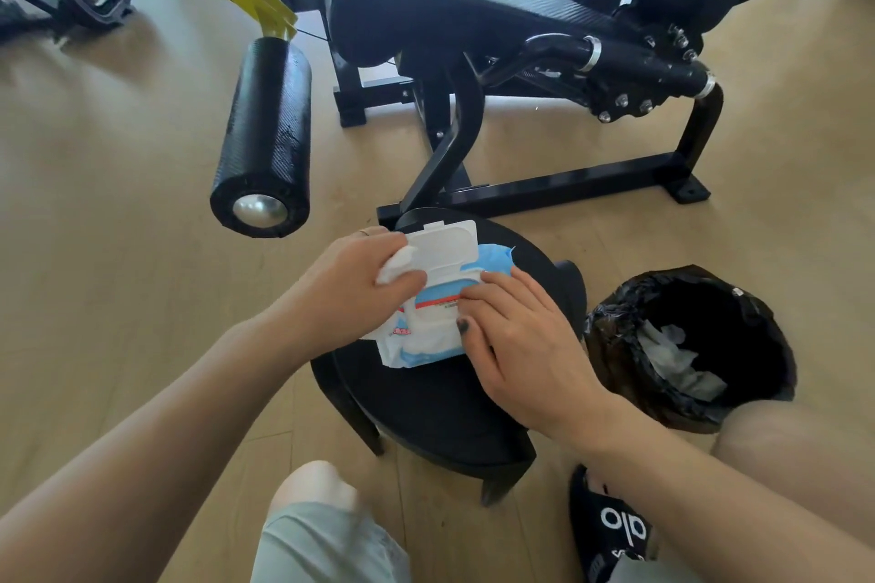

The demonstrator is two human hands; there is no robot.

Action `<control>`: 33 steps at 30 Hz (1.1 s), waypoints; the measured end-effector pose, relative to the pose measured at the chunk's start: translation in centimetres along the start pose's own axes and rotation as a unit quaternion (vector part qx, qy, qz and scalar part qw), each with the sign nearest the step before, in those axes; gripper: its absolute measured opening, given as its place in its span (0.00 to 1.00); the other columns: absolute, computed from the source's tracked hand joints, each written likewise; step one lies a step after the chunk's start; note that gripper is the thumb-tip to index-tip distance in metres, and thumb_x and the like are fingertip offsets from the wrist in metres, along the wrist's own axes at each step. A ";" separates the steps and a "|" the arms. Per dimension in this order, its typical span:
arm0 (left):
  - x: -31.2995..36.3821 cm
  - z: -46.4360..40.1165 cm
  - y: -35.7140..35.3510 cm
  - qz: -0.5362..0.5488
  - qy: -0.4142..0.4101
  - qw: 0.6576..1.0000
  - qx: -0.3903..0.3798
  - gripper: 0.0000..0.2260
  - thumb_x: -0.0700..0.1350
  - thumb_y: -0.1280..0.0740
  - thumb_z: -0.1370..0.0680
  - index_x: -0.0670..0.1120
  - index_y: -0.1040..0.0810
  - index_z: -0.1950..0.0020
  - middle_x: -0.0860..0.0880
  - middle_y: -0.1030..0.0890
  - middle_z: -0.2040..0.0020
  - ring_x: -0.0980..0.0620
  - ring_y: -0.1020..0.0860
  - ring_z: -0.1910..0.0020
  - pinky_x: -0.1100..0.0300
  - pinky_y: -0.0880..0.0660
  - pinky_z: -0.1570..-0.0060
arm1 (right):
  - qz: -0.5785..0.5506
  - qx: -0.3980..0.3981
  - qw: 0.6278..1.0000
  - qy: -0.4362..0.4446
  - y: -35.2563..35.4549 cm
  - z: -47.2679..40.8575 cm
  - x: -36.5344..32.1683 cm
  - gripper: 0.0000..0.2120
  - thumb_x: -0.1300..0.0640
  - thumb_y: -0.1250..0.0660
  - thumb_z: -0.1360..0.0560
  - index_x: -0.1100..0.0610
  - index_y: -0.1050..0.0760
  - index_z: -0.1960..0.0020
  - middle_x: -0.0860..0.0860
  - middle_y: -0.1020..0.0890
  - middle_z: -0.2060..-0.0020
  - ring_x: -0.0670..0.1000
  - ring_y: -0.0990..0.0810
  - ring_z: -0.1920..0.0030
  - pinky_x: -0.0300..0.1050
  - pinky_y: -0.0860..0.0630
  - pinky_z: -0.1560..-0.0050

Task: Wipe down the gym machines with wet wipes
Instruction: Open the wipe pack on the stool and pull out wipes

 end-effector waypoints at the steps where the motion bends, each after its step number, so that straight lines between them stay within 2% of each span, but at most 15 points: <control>1: -0.3 0.0 0.5 0.010 0.011 0.999 0.033 0.10 0.50 0.34 0.19 0.52 0.28 0.60 0.53 0.25 0.57 0.53 0.25 0.57 0.63 0.32 0.63 | -0.004 -0.006 1.000 -0.009 -0.3 0.1 0.0 0.23 0.46 0.50 0.15 0.53 0.19 0.38 0.48 0.18 0.37 0.49 0.25 0.31 0.53 0.39 0.21; 3: -0.9 0.1 1.3 0.015 0.037 0.997 0.071 0.10 0.53 0.34 0.19 0.51 0.27 0.59 0.52 0.26 0.56 0.53 0.26 0.56 0.62 0.32 0.62 | -0.008 -0.012 1.000 -0.012 -0.3 0.0 -0.3 0.24 0.45 0.50 0.15 0.53 0.19 0.38 0.48 0.18 0.37 0.48 0.26 0.30 0.52 0.40 0.20; 5: -0.8 0.1 1.3 0.021 0.047 0.997 0.054 0.09 0.54 0.35 0.19 0.52 0.26 0.56 0.53 0.26 0.53 0.52 0.25 0.54 0.63 0.30 0.60 | -0.057 -0.011 0.998 -0.034 0.3 -0.5 -0.1 0.22 0.46 0.48 0.15 0.53 0.18 0.38 0.47 0.17 0.38 0.45 0.25 0.33 0.44 0.40 0.22; 6: -0.4 0.0 1.1 0.037 0.038 0.998 0.032 0.08 0.54 0.35 0.19 0.53 0.25 0.56 0.53 0.24 0.52 0.53 0.24 0.53 0.62 0.28 0.59 | -0.118 -0.001 0.991 -0.071 1.0 -0.8 0.5 0.19 0.48 0.45 0.15 0.54 0.19 0.38 0.47 0.17 0.40 0.42 0.24 0.36 0.39 0.37 0.26; 8: 0.7 0.3 0.5 0.074 0.011 0.997 -0.019 0.07 0.54 0.34 0.20 0.52 0.22 0.52 0.54 0.19 0.52 0.54 0.20 0.51 0.60 0.22 0.58 | -0.248 0.060 0.956 -0.146 2.6 -1.5 2.0 0.13 0.53 0.43 0.14 0.54 0.20 0.41 0.47 0.18 0.46 0.39 0.23 0.46 0.31 0.28 0.40; 10: 2.0 0.9 0.2 0.061 -0.028 0.997 -0.049 0.09 0.56 0.35 0.20 0.52 0.20 0.49 0.56 0.18 0.53 0.57 0.20 0.53 0.61 0.21 0.59 | -0.255 0.158 0.939 -0.170 4.9 -1.8 3.2 0.10 0.56 0.43 0.15 0.54 0.23 0.43 0.45 0.20 0.51 0.40 0.23 0.50 0.29 0.29 0.51; 13: 3.2 1.8 -1.2 0.004 -0.054 0.991 -0.120 0.10 0.57 0.35 0.19 0.52 0.22 0.53 0.55 0.19 0.56 0.56 0.22 0.57 0.62 0.26 0.63 | -0.239 0.181 0.943 -0.146 5.7 -2.1 3.7 0.15 0.54 0.45 0.16 0.57 0.23 0.37 0.46 0.20 0.44 0.41 0.24 0.44 0.30 0.30 0.43; 15: 2.8 1.9 -2.5 -0.031 -0.025 0.986 -0.164 0.10 0.57 0.36 0.19 0.55 0.25 0.57 0.57 0.21 0.58 0.57 0.23 0.59 0.64 0.29 0.63 | -0.212 0.118 0.967 -0.073 4.7 -2.1 2.5 0.19 0.52 0.47 0.16 0.59 0.20 0.39 0.50 0.18 0.43 0.45 0.23 0.41 0.35 0.31 0.37; 18: 2.3 1.4 -3.0 -0.044 0.006 0.988 -0.151 0.14 0.60 0.37 0.20 0.55 0.29 0.63 0.56 0.24 0.63 0.56 0.26 0.64 0.65 0.33 0.64 | -0.121 0.020 0.992 0.040 2.0 -0.9 0.6 0.23 0.51 0.48 0.16 0.60 0.16 0.41 0.53 0.15 0.42 0.49 0.21 0.39 0.35 0.36 0.30; 21: 2.0 1.0 -3.1 -0.061 0.020 0.989 -0.137 0.17 0.62 0.38 0.20 0.53 0.28 0.63 0.54 0.24 0.64 0.54 0.28 0.66 0.65 0.35 0.67 | -0.090 0.009 0.995 0.040 1.0 -0.5 0.8 0.23 0.50 0.48 0.16 0.56 0.16 0.39 0.49 0.16 0.39 0.46 0.22 0.36 0.34 0.39 0.27; 25: 1.5 0.3 -3.0 -0.029 0.053 0.989 -0.139 0.16 0.59 0.35 0.20 0.49 0.25 0.61 0.53 0.23 0.64 0.55 0.26 0.65 0.62 0.32 0.65 | -0.160 -0.006 0.987 -0.014 0.9 -1.3 1.3 0.25 0.47 0.49 0.17 0.56 0.15 0.46 0.49 0.14 0.46 0.44 0.21 0.44 0.40 0.27 0.33; 26: 1.3 0.2 -2.9 0.018 0.078 0.987 -0.139 0.15 0.58 0.34 0.20 0.48 0.23 0.58 0.53 0.20 0.62 0.55 0.23 0.63 0.60 0.27 0.64 | -0.225 -0.023 0.972 -0.064 1.2 -1.8 1.9 0.25 0.46 0.49 0.16 0.56 0.16 0.49 0.49 0.15 0.50 0.44 0.20 0.48 0.42 0.24 0.39; 28: 1.0 0.0 -2.3 0.150 0.138 0.972 -0.118 0.12 0.54 0.34 0.19 0.46 0.21 0.51 0.51 0.15 0.58 0.53 0.17 0.56 0.54 0.19 0.55 | -0.371 -0.036 0.909 -0.185 2.1 -3.2 3.4 0.24 0.45 0.47 0.14 0.56 0.16 0.52 0.48 0.14 0.55 0.43 0.18 0.51 0.40 0.23 0.45; 30: 1.0 -0.6 -1.0 0.238 0.192 0.950 -0.060 0.12 0.56 0.35 0.19 0.47 0.22 0.48 0.50 0.16 0.59 0.51 0.17 0.55 0.51 0.19 0.49 | -0.468 -0.023 0.844 -0.260 3.7 -5.0 4.1 0.21 0.46 0.46 0.14 0.56 0.18 0.48 0.52 0.14 0.56 0.48 0.16 0.52 0.45 0.22 0.45; 33: 2.3 -1.6 0.7 0.382 0.286 0.879 -0.019 0.20 0.62 0.38 0.19 0.47 0.24 0.40 0.50 0.19 0.62 0.51 0.20 0.62 0.53 0.22 0.54 | -0.563 -0.078 0.762 -0.311 6.1 -7.4 2.6 0.21 0.43 0.48 0.14 0.58 0.24 0.42 0.58 0.15 0.55 0.60 0.15 0.53 0.58 0.19 0.45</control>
Point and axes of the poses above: each hand's wrist, its own z-axis away from the middle knuckle, its own y-axis out of the back of the hand, x = y × z, the point moved 8 cm from there along -z, towards the middle knuckle
